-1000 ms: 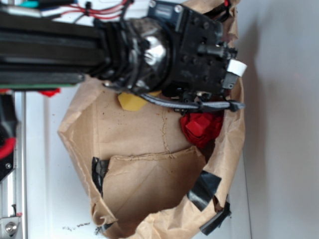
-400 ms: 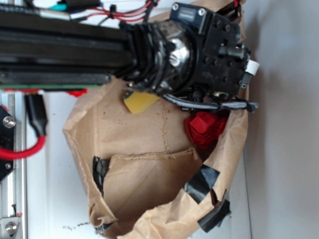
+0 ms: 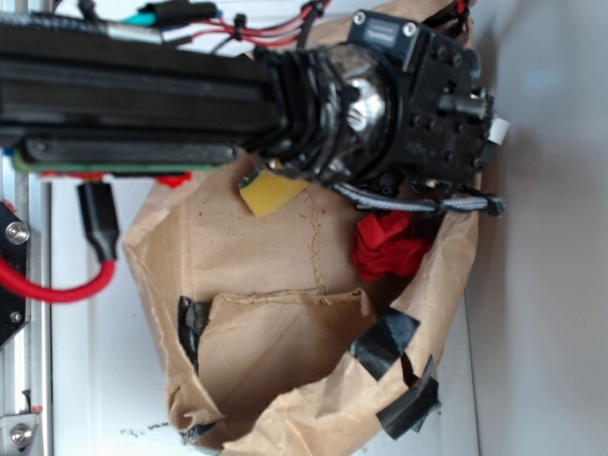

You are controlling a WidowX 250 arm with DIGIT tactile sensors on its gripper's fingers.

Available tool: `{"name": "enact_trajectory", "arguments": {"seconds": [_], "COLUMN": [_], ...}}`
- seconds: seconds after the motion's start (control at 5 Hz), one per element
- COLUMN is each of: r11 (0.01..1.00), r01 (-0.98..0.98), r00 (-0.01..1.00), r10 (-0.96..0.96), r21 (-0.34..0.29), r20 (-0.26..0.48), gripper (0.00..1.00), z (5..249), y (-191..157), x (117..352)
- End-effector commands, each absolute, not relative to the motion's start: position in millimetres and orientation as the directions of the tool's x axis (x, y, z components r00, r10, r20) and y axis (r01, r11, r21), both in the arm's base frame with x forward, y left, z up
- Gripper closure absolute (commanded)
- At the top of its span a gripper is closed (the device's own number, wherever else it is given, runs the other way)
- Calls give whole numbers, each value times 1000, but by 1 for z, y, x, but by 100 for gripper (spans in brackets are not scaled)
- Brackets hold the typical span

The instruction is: Grab the multicolored rope.

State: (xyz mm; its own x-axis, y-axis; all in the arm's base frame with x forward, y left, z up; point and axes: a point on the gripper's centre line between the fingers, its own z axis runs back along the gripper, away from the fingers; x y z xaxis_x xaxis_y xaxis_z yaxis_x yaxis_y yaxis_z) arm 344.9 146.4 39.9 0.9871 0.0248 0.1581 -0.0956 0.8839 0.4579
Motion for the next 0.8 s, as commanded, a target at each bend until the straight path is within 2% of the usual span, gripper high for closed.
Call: {"name": "enact_trajectory", "arguments": {"seconds": [0.0,0.2,0.4,0.6], "r11": [856,857,854,853], "r01": [-181,-180,-194,-195], "r00": [971,971,968,968], "r10": [77,75,86,86], "r21": [484,482,482,485], "r20": [228,228,238,237], "gripper": [0,5,100,100], "z": [37,34,35,35], "y": [185,184,183,183], "x": [359,358,356,355]}}
